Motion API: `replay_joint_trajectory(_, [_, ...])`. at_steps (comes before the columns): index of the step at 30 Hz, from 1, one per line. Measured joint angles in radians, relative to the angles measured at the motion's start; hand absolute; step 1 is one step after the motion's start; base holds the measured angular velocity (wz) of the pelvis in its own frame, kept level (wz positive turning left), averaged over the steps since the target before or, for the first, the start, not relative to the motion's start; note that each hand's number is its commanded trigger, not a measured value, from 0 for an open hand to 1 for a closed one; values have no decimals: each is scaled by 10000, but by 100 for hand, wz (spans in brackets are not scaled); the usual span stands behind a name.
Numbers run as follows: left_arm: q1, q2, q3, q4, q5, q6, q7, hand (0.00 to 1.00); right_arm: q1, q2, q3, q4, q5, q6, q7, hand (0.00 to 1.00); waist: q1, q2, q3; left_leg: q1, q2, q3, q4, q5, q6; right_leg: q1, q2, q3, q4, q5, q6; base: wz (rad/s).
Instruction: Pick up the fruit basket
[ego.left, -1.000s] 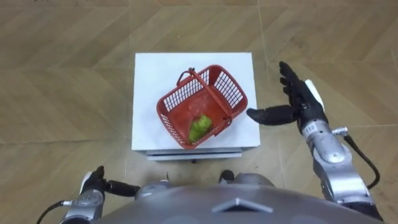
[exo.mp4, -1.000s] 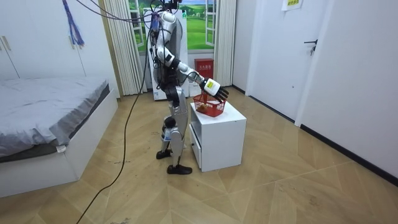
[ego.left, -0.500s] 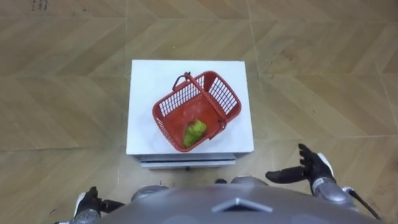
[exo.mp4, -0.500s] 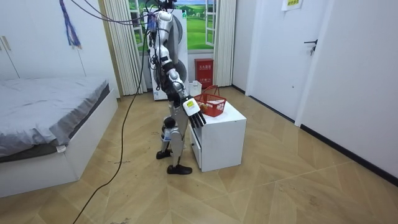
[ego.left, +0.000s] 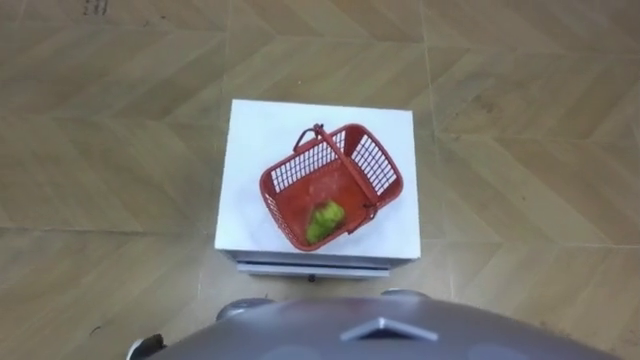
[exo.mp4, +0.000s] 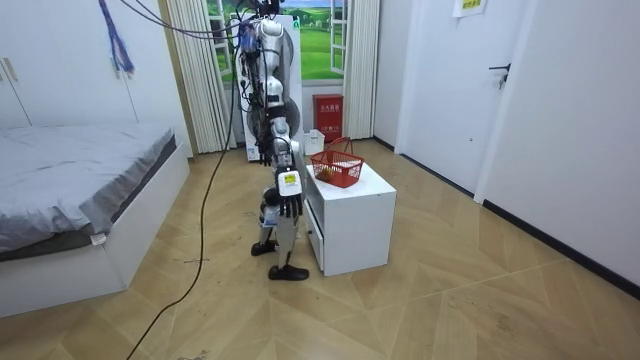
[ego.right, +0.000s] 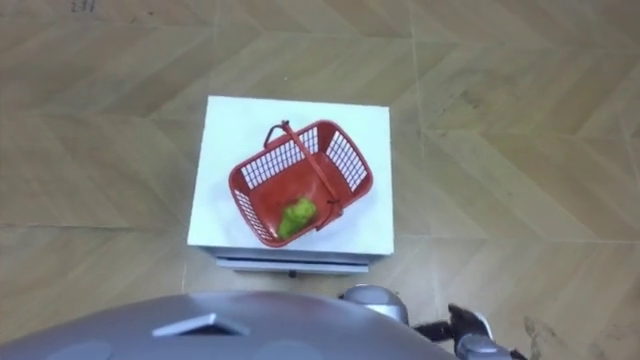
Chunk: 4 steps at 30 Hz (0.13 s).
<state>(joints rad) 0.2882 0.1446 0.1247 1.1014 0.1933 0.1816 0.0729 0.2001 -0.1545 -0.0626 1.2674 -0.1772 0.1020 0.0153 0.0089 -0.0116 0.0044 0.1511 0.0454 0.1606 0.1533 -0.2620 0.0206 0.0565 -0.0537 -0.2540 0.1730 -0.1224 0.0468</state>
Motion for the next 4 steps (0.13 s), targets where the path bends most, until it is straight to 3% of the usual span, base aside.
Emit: replay_joint_trajectory(4, [-7,-78,16,-19,178,110,-169,0,-64,1,10,213,-132,446,215,0,-5,37,-10,49,-23,-72,5,-1,-19,0,-44,-121,169,-151,-19,5])
